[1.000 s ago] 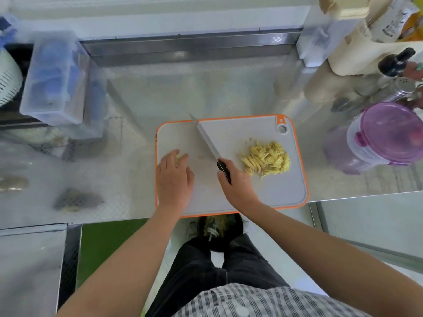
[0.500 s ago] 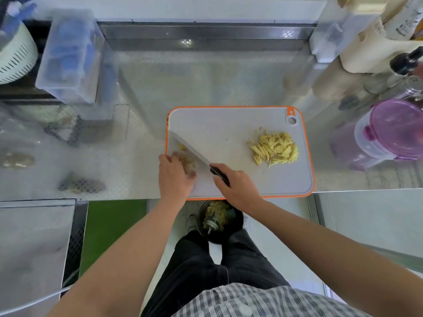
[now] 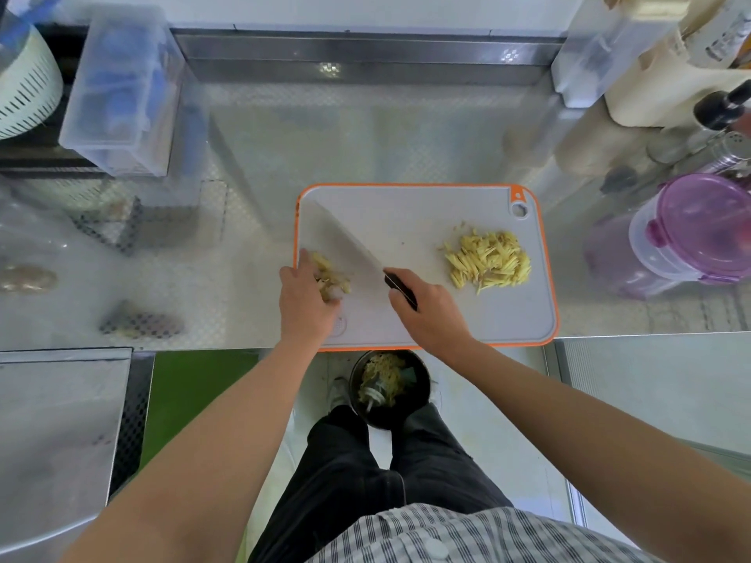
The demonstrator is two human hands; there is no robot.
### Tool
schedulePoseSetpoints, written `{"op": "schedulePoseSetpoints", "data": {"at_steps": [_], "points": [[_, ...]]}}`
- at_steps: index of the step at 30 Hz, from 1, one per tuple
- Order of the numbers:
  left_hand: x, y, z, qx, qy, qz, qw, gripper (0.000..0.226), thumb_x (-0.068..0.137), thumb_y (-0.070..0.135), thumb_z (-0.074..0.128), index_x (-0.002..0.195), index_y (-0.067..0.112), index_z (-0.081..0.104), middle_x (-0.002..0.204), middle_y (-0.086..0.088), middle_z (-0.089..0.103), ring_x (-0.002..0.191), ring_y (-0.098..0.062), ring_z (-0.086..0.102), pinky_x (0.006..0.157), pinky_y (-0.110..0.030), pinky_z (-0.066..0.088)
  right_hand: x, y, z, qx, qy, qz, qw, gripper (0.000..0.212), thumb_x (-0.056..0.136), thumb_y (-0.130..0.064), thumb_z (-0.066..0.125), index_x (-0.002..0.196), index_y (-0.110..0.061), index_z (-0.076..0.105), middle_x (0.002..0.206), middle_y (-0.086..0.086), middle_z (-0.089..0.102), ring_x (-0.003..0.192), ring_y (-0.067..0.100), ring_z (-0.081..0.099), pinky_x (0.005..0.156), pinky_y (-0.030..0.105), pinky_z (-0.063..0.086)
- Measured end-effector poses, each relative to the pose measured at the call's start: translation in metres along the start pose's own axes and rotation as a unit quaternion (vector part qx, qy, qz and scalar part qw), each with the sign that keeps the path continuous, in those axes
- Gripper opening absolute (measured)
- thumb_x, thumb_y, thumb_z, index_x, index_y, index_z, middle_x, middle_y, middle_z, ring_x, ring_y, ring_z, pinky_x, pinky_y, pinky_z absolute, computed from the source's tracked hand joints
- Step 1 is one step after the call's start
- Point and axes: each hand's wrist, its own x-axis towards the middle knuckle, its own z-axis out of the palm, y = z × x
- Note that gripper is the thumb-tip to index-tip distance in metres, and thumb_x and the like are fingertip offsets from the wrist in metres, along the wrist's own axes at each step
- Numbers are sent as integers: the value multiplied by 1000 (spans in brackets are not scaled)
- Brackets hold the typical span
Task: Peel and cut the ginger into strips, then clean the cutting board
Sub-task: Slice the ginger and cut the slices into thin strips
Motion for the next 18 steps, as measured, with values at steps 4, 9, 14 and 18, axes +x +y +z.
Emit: {"op": "schedulePoseSetpoints", "data": {"at_steps": [4, 9, 14, 18], "points": [[1, 5, -2, -4, -11, -2, 1000, 59, 76, 13, 70, 130, 17, 47, 106, -8, 37, 88, -29, 54, 73, -20, 36, -10, -1, 10, 9, -38, -3, 999, 33, 96, -30, 44, 128, -31, 51, 68, -4, 57, 54, 13, 52, 50, 25, 40], [-8, 2, 1, 1, 15, -3, 1000, 52, 75, 10, 71, 123, 10, 50, 113, -14, 43, 89, -33, 57, 72, -27, 38, -15, 2, 8, 47, -19, 2, 999, 31, 97, -28, 45, 126, -28, 53, 67, -4, 56, 54, 12, 50, 50, 25, 40], [-11, 2, 3, -9, 16, -17, 1000, 51, 76, 10, 70, 123, 10, 49, 113, -13, 45, 91, -30, 55, 73, -26, 36, -12, 1, 13, 56, 0, 17, 998, 33, 98, -26, 43, 130, -24, 48, 67, 1, 57, 52, 16, 50, 51, 33, 42], [-15, 4, 5, -19, 21, -22, 999, 51, 77, 10, 70, 124, 4, 49, 116, -16, 47, 95, -34, 56, 76, -30, 40, -28, -5, 31, 58, -38, -13, 997, 34, 99, -27, 43, 132, -22, 47, 65, 1, 56, 54, 20, 53, 53, 36, 44]]}}
